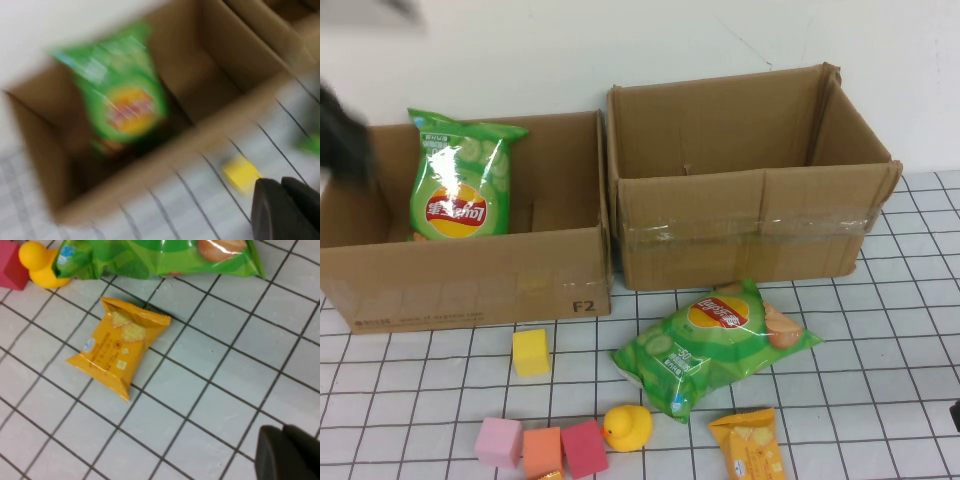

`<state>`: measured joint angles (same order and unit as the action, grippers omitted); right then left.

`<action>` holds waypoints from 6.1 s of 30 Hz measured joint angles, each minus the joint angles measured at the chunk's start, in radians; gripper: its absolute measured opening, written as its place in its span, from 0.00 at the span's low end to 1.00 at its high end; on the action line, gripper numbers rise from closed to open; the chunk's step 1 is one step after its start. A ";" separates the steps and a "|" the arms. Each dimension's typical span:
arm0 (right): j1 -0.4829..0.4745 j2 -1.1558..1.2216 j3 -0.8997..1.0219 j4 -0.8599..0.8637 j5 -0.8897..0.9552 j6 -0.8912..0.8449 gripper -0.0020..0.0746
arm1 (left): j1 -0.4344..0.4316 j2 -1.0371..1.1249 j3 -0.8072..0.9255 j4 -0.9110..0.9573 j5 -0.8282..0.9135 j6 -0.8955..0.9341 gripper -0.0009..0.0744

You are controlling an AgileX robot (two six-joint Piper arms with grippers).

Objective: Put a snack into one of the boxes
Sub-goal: Pick up the biscuit

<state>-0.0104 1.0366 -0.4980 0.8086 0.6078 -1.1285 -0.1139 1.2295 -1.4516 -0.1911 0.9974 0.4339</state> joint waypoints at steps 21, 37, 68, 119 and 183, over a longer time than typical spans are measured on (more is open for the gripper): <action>0.000 0.000 0.000 0.044 0.024 -0.027 0.02 | -0.493 -0.048 0.589 0.070 -0.109 -0.171 0.47; 0.000 0.000 0.000 0.053 0.024 -0.044 0.02 | -0.636 0.312 0.590 0.289 -0.096 -0.409 0.78; 0.000 0.000 0.000 0.097 0.030 -0.080 0.02 | -0.636 0.366 0.590 0.249 -0.175 -0.434 0.78; 0.000 0.000 0.000 0.157 0.070 -0.136 0.02 | -0.636 0.316 0.590 0.110 -0.043 -1.013 0.64; 0.000 0.000 0.000 0.246 0.095 -0.253 0.02 | -0.527 0.318 0.700 0.096 -0.320 -1.155 0.64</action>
<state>-0.0104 1.0366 -0.4980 1.0542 0.7032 -1.3811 -0.6404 1.5474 -0.7512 -0.0951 0.6774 -0.7213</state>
